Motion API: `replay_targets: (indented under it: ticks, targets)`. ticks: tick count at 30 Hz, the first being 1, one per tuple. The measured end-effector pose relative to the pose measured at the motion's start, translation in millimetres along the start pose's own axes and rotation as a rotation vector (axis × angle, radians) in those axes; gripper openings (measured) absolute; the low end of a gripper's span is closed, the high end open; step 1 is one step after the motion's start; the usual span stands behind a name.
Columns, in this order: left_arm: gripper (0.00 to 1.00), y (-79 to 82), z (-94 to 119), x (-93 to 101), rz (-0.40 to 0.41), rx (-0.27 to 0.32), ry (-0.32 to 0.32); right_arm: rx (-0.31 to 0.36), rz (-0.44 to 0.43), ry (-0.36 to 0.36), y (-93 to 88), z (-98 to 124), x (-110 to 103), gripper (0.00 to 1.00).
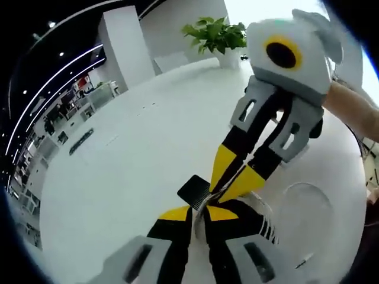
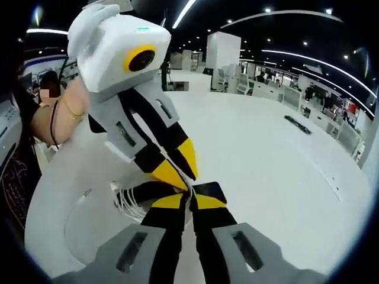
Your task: Peel open the Velcro strap on the desktop, arrange the wired earphones neatly onto it, and close the Velcro strap to secure them.
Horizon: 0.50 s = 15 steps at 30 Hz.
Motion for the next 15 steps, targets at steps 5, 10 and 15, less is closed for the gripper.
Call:
replay_targets:
  ticks: [5,10,15]
  targets:
    - [0.14,-1.3,4,1.3,0.005,0.024,-0.006,-0.014,0.003,0.0,-2.6,-1,-1,0.08]
    - [0.14,-6.2,12,3.1,0.013,0.052,0.002,-0.009,-0.023,-0.005,-3.8,5,-1,0.08]
    - [0.14,-10.9,21,7.4,0.007,0.094,0.012,0.016,-0.054,-0.049,-9.9,32,1,0.1]
Point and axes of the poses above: the point that each gripper's makers call its tool centre point, and the gripper's own axes: z roughly backward along the fingers, x roughly to its right, y roughly out of its top, the point moved 5 cm from there along z, roughly backward along the fingers, and after that the axes turned 11 degrees about -y, right-handed, at the moved point
